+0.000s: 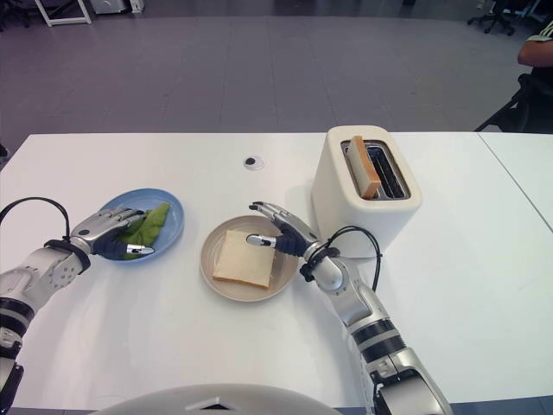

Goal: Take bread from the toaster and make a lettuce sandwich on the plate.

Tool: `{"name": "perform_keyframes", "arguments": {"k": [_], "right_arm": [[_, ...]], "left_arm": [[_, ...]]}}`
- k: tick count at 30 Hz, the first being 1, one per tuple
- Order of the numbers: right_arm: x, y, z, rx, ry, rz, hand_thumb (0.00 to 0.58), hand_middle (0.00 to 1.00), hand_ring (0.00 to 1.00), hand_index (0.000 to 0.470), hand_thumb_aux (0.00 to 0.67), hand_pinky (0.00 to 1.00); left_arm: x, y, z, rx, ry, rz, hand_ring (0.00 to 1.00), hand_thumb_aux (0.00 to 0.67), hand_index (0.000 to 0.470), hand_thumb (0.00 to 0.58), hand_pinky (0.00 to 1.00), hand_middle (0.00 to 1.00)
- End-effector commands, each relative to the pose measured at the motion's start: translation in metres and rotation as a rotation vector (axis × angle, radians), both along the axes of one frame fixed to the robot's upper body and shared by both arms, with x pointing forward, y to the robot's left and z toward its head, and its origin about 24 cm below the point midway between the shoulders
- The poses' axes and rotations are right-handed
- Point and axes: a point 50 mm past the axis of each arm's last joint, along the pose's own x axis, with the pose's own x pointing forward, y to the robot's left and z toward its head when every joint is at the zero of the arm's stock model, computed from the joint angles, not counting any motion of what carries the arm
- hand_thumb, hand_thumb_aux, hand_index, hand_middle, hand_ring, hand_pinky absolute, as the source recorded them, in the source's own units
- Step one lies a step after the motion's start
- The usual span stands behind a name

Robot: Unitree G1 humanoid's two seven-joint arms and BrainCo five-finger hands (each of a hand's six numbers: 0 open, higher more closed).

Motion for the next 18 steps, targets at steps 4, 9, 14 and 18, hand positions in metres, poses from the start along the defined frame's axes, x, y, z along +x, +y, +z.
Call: {"name": "perform_keyframes", "arguments": {"k": [4, 9, 14, 18], "right_arm": [[0.000, -0.002, 0.002, 0.010, 0.000, -0.001, 0.000, 0.00, 0.00, 0.000, 0.000, 0.00], [0.000, -0.003, 0.002, 0.016, -0.003, -0.008, 0.000, 0.00, 0.00, 0.000, 0.000, 0.00], [0.000, -0.004, 0.004, 0.029, -0.015, -0.016, 0.000, 0.00, 0.00, 0.000, 0.000, 0.00], [0.000, -0.004, 0.008, 0.044, -0.029, -0.021, 0.000, 0.00, 0.00, 0.000, 0.000, 0.00]], "left_arm": [[-0.002, -0.004, -0.008, -0.024, 0.023, -0.030, 0.00, 0.670, 0.470, 0.580, 0.00, 0.00], [0.004, -0.010, 0.003, -0.085, -0.071, -0.075, 0.00, 0.670, 0.470, 0.580, 0.00, 0.00], [0.012, -0.013, 0.020, -0.126, -0.194, -0.111, 0.00, 0.670, 0.470, 0.580, 0.00, 0.00], [0.012, -0.019, 0.028, -0.181, -0.244, -0.160, 0.00, 0.670, 0.470, 0.580, 0.00, 0.00]]}}
